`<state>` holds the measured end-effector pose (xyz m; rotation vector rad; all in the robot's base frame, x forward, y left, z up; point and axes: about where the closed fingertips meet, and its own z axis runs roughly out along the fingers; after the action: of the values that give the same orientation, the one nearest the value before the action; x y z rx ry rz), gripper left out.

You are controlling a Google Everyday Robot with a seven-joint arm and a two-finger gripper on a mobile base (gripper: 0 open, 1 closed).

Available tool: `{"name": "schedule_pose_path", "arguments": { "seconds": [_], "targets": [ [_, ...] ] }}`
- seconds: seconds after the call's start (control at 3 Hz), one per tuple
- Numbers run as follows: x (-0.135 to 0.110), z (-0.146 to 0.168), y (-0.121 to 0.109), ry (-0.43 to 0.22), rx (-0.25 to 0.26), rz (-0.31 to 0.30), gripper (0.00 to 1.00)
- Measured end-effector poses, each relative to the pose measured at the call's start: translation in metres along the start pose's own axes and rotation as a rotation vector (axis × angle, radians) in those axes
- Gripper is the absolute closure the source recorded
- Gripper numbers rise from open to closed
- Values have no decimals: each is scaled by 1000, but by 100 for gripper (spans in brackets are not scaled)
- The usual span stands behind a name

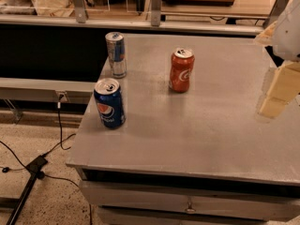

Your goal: Pick pepsi can

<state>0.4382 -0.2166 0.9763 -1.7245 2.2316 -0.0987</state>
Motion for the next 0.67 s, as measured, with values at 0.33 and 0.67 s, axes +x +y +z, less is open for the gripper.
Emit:
{"name": "schedule_pose_path", "arguments": {
  "seconds": [0.33, 0.67],
  "targets": [
    [0, 0, 0, -2, 1, 1, 0],
    [-4, 14, 7, -74, -33, 14, 0]
  ]
}}
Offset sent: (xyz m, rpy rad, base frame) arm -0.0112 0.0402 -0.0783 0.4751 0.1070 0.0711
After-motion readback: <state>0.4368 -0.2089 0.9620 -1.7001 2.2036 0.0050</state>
